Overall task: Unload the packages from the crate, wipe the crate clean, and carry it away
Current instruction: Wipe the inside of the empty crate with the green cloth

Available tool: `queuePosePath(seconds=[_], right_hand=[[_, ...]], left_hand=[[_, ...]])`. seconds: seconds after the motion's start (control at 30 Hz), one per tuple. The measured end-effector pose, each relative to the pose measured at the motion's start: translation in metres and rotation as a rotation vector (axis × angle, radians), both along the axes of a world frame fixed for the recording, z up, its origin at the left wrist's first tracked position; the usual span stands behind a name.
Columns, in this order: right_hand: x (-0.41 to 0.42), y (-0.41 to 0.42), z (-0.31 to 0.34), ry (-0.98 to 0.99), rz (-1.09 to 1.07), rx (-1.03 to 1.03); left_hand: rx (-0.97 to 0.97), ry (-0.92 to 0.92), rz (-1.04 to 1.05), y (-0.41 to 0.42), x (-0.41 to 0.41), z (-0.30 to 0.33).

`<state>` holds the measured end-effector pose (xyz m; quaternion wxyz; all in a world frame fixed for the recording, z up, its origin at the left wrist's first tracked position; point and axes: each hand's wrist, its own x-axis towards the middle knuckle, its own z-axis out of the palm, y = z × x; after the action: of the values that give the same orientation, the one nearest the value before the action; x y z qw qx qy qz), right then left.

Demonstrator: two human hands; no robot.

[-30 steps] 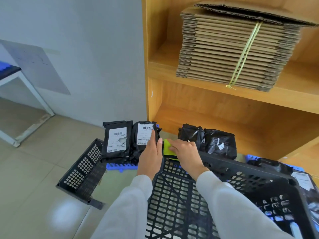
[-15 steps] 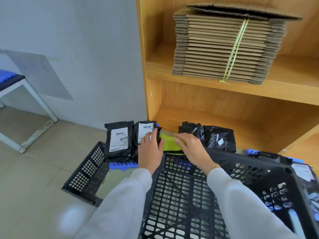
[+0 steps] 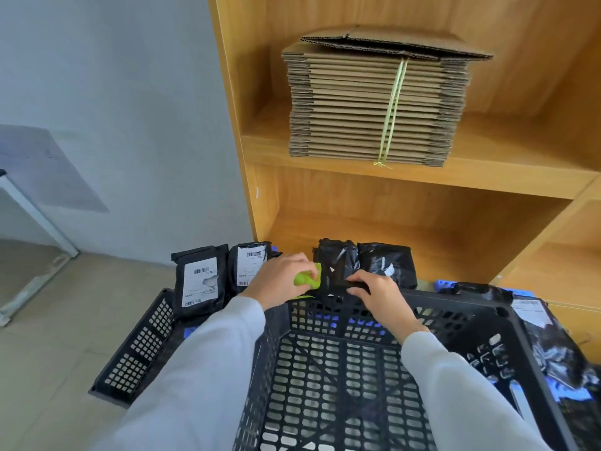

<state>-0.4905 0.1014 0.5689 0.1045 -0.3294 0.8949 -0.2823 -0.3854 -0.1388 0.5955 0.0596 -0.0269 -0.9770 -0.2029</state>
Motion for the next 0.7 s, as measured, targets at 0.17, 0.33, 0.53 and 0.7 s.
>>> queuePosePath(seconds=[0.17, 0.33, 0.53, 0.7], right_hand=[[-0.001, 0.003, 0.002, 0.014, 0.029, 0.022], [-0.001, 0.004, 0.003, 0.049, 0.031, 0.020], [0.001, 0.001, 0.008, 0.042, 0.004, 0.026], [0.004, -0.002, 0.013, 0.002, -0.021, 0.014]], left_hand=[[-0.013, -0.048, 0.055, -0.024, 0.009, 0.003], [0.076, -0.050, 0.235, -0.034, 0.016, 0.006], [0.317, -0.199, 0.489, -0.038, 0.027, 0.005], [0.445, -0.160, 0.566, -0.035, 0.050, -0.011]])
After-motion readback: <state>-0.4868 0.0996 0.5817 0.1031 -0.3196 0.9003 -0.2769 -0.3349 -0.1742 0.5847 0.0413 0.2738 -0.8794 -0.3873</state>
